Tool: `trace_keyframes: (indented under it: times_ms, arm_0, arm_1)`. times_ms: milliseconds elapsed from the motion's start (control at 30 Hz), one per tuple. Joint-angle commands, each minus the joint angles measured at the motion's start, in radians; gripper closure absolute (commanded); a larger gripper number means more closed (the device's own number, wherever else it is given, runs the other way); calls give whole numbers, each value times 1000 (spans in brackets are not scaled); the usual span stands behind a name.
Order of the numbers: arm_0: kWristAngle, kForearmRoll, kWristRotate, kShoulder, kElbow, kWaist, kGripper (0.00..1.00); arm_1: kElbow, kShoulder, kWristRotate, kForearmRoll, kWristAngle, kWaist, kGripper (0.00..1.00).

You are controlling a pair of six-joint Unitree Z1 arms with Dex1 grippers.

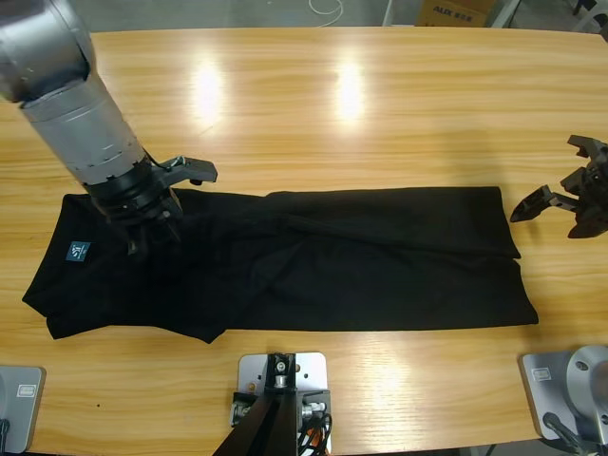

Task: Fold clothes

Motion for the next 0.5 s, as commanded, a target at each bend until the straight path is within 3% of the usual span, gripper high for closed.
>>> trace_keyframes:
  times_ms: [33,167,300,500]
  arm_0:
    - [-150,16,-134,115,27,114,9]
    - [-163,21,-292,123,52,178,3]
    - [-56,16,-392,61,55,203,0]
    - [-44,-118,-325,38,50,164,0]
  arm_1:
    - [-1,32,-6,-6,15,9,0]
    - [-2,34,-6,-6,15,9,0]
    - [-1,34,-6,-6,15,9,0]
    - [-1,32,-7,-6,15,9,0]
